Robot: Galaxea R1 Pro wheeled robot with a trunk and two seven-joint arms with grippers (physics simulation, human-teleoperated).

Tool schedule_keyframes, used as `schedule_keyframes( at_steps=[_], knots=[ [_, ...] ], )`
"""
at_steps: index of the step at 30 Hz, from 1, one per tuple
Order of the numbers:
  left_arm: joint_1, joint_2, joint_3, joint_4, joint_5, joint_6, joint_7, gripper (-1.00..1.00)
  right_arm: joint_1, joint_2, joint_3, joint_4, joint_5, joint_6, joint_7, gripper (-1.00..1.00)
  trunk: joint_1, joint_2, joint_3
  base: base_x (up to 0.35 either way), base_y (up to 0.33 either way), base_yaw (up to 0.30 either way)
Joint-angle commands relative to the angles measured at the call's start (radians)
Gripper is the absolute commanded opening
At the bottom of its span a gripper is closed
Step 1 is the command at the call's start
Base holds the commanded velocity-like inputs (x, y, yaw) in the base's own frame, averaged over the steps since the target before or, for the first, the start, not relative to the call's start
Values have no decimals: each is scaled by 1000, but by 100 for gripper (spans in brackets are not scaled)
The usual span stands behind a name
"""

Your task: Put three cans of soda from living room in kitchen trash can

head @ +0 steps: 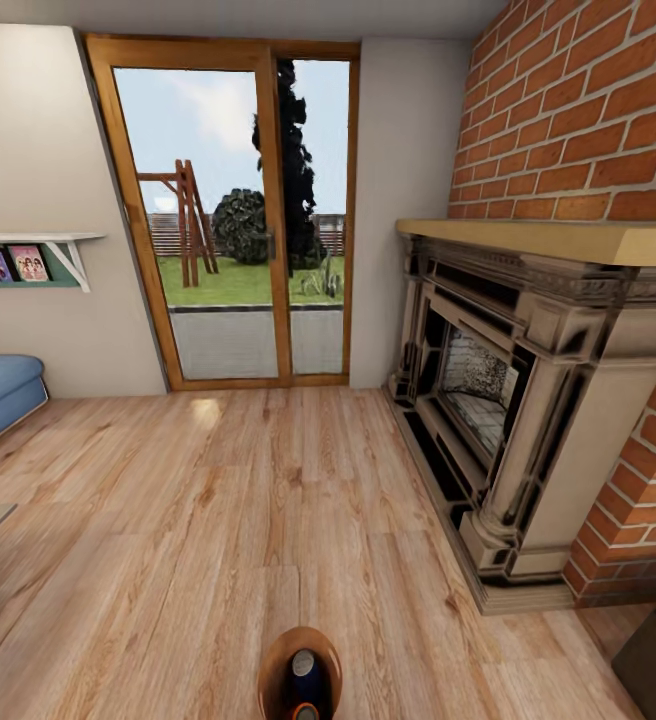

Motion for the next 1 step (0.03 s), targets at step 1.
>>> schedule_keyframes(
  at_steps=[1],
  knots=[
    [0,0,0,0,0,0,0,100,0,0,0,0,0,0,0,100,0,0,0,0,0,0]
  ],
)
